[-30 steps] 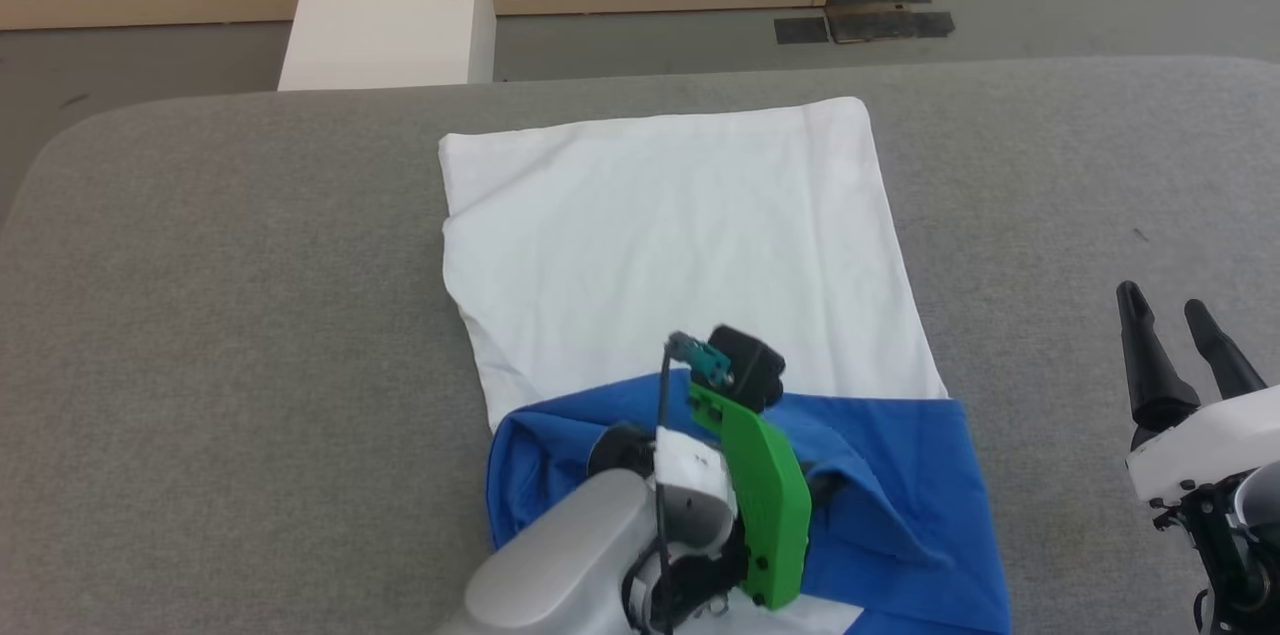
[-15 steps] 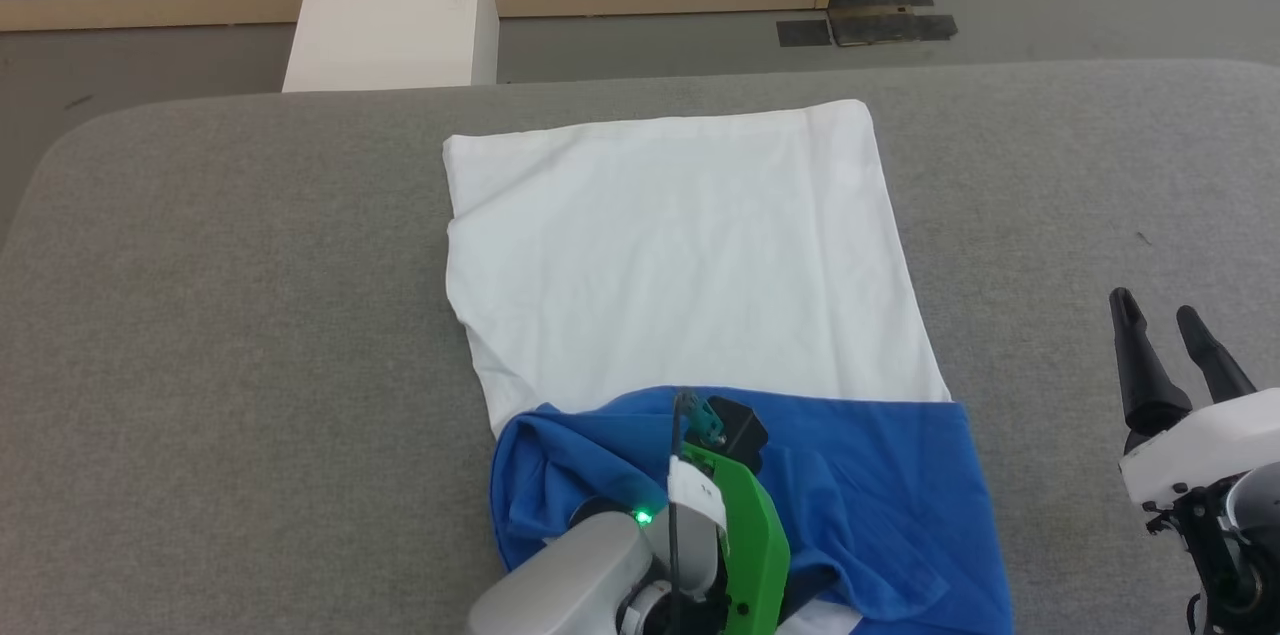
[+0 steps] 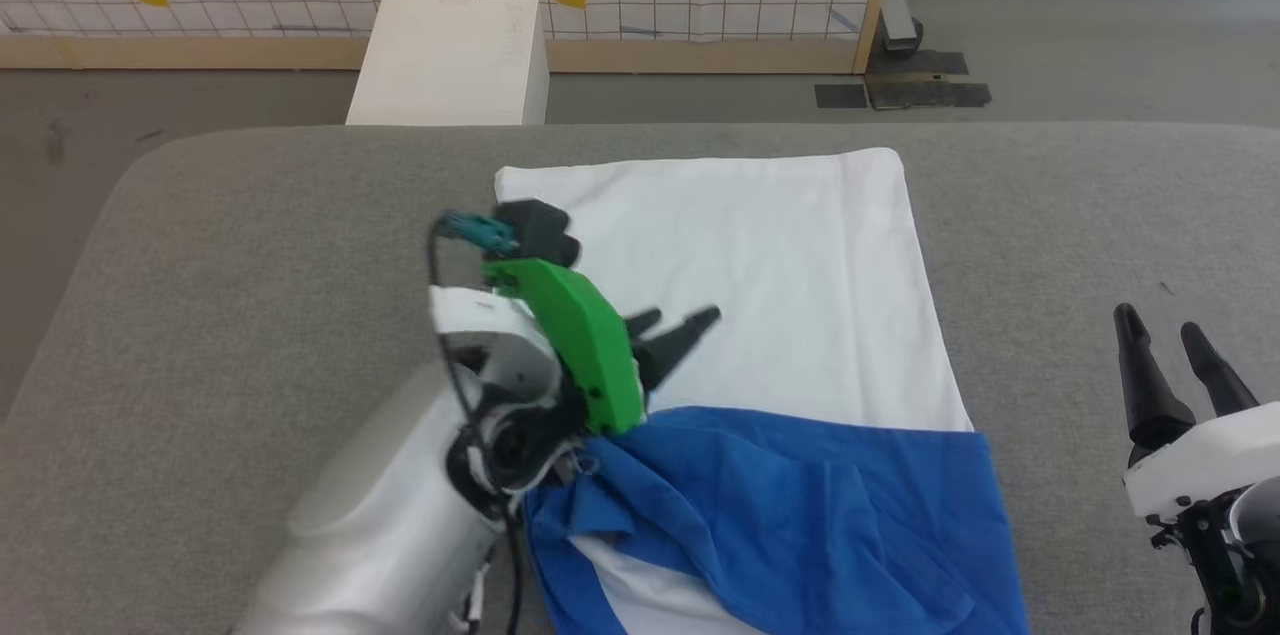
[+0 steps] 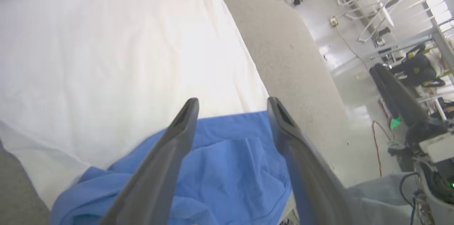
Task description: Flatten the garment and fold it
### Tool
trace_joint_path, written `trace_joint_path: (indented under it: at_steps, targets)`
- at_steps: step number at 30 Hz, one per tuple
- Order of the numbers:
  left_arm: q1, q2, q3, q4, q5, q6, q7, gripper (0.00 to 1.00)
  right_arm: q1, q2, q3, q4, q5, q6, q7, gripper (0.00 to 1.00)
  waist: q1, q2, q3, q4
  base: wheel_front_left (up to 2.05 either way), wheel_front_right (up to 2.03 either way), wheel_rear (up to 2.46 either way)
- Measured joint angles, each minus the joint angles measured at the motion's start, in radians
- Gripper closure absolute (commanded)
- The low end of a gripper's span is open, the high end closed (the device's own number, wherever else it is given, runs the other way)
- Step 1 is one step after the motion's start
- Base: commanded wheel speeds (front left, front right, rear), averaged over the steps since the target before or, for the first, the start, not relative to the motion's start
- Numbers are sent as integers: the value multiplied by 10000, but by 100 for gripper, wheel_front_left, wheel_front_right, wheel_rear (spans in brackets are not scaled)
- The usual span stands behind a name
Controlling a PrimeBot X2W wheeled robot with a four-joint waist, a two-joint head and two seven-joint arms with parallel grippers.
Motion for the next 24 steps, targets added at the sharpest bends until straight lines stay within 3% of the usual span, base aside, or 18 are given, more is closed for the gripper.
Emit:
trace_joint_path:
  at_steps: [7, 14, 19, 24]
  targets:
    - [105, 727, 1820, -481, 780, -4, -3649, 0, -4, 6, 240, -144, -29, 0, 77, 0, 0, 0, -155, 3, 0, 0, 0]
    - [753, 1605, 2284, -263, 2654, -107, -6811, 0, -7, 10, 336, -330, -90, 0, 75, 0, 0, 0, 84, -84, 0, 0, 0]
    - [1159, 1722, 2395, -290, 3795, 21, -7302, 0, -42, 8, 332, -414, -90, 0, 71, 0, 0, 0, 448, -96, 0, 0, 0]
    - [1404, 1440, 3101, -794, 4435, 144, -7371, 0, -754, -36, 255, -416, -140, 0, 121, 0, 0, 0, 1052, -73, 0, 0, 0]
